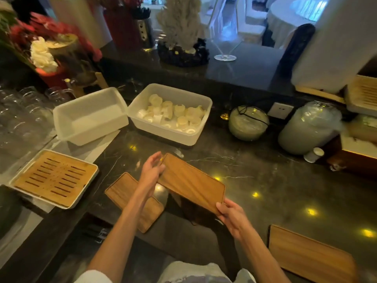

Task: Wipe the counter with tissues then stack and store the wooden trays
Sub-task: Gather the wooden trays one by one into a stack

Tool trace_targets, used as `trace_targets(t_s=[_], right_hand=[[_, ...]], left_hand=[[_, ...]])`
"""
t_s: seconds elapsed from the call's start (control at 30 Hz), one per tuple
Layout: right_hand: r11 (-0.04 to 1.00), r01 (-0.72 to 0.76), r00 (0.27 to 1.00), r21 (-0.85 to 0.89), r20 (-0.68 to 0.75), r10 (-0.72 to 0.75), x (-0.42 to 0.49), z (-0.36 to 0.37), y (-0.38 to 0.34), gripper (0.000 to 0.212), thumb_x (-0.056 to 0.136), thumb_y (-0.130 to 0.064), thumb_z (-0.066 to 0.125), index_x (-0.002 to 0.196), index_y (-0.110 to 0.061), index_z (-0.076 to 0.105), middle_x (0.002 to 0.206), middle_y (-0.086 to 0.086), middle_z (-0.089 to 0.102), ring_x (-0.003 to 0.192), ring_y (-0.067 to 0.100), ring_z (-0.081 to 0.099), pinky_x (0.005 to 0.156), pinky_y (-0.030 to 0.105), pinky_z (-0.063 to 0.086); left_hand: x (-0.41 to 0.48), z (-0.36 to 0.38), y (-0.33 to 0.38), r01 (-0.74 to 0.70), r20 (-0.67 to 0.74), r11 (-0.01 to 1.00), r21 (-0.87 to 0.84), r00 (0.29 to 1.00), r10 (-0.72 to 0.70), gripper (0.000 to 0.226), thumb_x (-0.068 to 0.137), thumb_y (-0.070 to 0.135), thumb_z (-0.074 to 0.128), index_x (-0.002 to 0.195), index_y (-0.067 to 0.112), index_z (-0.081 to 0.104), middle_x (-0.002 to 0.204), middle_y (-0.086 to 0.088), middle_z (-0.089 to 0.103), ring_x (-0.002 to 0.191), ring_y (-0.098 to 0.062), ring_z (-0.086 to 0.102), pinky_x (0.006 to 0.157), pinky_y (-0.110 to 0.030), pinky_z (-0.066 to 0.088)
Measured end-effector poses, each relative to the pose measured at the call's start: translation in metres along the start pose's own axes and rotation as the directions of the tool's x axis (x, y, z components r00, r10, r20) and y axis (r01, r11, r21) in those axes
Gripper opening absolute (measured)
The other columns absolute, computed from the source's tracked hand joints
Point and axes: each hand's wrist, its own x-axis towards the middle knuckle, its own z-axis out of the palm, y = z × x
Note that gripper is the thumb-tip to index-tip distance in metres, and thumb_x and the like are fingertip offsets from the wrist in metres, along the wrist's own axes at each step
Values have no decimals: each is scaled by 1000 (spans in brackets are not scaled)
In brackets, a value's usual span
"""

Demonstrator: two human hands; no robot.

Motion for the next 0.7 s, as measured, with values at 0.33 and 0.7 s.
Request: trace_targets(t_s=[0.33, 0.7], right_hand=[[915, 232, 930, -329, -201, -308, -57, -187, -24, 48, 93, -3, 59, 140, -10, 49, 99, -6, 66, 87, 7, 63, 56, 14, 51], [862, 109, 840, -495, -418, -346, -74, -364, 39, 46, 94, -11, 60, 139, -15, 52, 106, 0, 62, 98, 17, 58, 90, 34, 49]], left_hand=[[-71, 162, -72, -85, 162, 854, 513, 987, 0, 48, 95, 9, 54, 141, 15, 45, 137, -5, 56, 121, -16, 51, 98, -32, 42], [-168, 290, -172, -204, 310, 623, 755, 949, -65, 39, 90, 10, 57, 128, 16, 51, 130, -13, 42, 121, -31, 46, 105, -44, 43]])
